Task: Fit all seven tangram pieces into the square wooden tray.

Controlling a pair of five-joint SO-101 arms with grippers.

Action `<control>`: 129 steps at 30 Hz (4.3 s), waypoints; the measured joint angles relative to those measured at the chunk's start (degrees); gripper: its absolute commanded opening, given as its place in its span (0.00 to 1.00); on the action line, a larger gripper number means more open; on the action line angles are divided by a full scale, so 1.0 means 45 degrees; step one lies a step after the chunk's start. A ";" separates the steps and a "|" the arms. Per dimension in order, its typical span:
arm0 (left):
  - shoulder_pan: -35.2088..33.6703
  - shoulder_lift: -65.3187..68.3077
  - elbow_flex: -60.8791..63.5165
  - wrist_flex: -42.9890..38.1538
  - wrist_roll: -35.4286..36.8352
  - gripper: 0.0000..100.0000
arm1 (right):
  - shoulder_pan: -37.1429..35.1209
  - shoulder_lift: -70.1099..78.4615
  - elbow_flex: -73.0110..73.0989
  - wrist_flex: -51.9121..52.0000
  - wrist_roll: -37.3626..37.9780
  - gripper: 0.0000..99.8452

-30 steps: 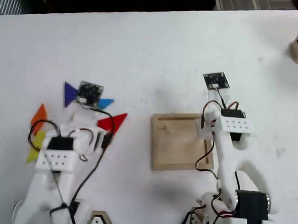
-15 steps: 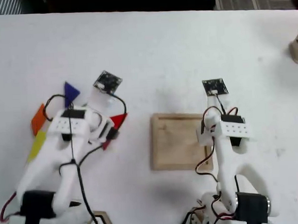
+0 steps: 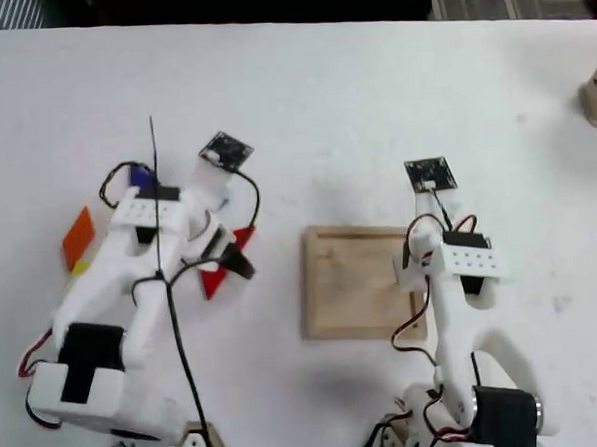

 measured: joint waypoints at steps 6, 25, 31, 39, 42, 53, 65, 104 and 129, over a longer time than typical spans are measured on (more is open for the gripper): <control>0.0000 0.0801 -0.0742 0.0000 -0.0078 0.40 | 0.0000 0.0000 0.0039 -0.0020 0.0000 0.04; -0.0234 0.1719 -0.1094 0.0000 -0.0078 0.40 | 0.0000 0.0000 0.0098 -0.0039 0.0508 0.04; -0.0234 0.1719 -0.1094 0.0000 -0.0078 0.32 | 0.0000 0.0000 0.0098 -0.0039 0.0567 0.04; 0.0293 0.1680 -0.1153 0.0020 -0.0078 0.17 | 0.0000 0.0000 0.0098 -0.0156 0.0567 0.04; 0.0313 0.1504 -0.1387 0.0020 -0.0059 0.19 | 0.0000 0.0000 0.0098 -0.0156 0.0567 0.04; 0.0293 0.1465 -0.1524 -0.0059 -0.0059 0.20 | 0.0000 0.0000 0.0098 -0.0156 0.0567 0.04; 0.0176 0.1778 -0.1309 0.0840 -0.2188 0.35 | 0.0000 0.0000 0.0098 -0.0156 0.0567 0.04; 0.0781 0.1504 -0.0996 0.0586 -0.2227 0.15 | 0.0000 0.0000 0.0098 -0.0156 0.0567 0.04; 0.1582 0.1465 -0.2129 0.2501 -0.2227 0.15 | 0.0000 -0.0020 0.0332 -0.0723 0.0586 0.04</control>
